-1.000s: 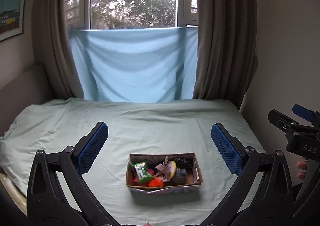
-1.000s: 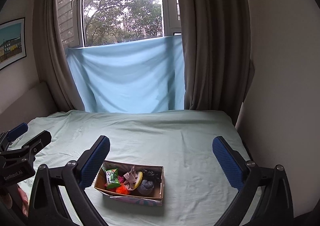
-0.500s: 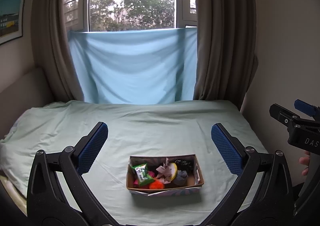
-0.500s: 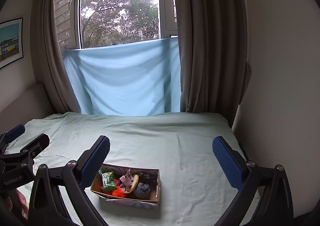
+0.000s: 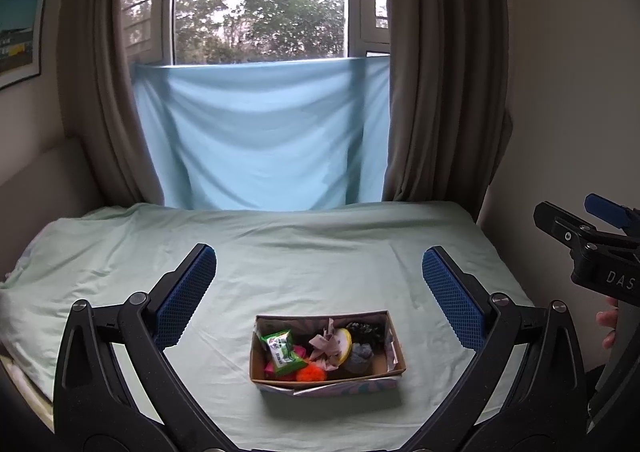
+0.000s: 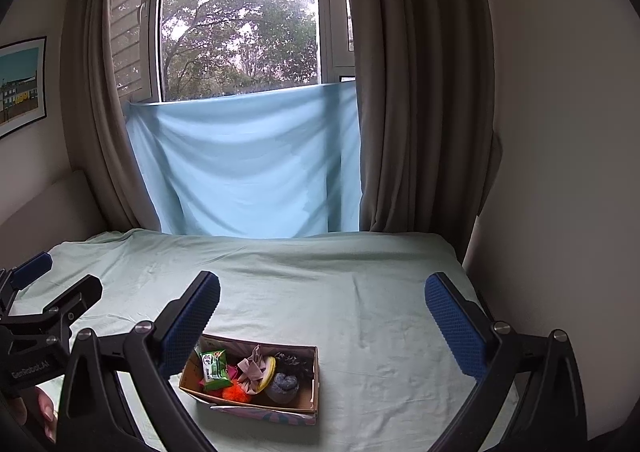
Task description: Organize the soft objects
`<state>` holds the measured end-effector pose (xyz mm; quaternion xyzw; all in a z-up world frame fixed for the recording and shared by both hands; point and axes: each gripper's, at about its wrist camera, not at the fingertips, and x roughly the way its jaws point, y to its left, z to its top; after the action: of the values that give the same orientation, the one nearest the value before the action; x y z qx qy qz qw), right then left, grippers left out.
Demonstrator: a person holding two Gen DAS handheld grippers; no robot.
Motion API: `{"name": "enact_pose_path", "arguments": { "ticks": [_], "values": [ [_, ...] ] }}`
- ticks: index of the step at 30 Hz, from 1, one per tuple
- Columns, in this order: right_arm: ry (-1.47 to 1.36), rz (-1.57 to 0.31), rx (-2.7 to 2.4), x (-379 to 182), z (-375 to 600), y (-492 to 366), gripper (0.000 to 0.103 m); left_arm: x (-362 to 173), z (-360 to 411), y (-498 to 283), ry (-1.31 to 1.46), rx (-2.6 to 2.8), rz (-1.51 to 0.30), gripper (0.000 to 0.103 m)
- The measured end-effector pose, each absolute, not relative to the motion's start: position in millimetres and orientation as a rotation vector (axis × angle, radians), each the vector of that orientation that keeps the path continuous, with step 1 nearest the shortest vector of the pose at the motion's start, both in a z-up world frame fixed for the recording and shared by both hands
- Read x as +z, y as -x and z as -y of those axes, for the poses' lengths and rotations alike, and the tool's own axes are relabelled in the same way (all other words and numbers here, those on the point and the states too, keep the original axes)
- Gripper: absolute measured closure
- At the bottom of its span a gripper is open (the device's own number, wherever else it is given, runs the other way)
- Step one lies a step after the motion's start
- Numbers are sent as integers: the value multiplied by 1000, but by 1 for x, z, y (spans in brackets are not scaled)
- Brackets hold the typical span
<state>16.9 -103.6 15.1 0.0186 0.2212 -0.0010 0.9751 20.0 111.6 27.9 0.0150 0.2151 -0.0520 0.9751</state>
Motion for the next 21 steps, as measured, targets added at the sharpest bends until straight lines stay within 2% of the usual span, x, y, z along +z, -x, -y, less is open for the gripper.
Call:
{"name": "enact_pose_path", "arguments": {
  "ticks": [21],
  "values": [
    [-43,-440,-8,17,104,-14,1,30,-111,-21,-44,-51,-428,0]
  ]
}}
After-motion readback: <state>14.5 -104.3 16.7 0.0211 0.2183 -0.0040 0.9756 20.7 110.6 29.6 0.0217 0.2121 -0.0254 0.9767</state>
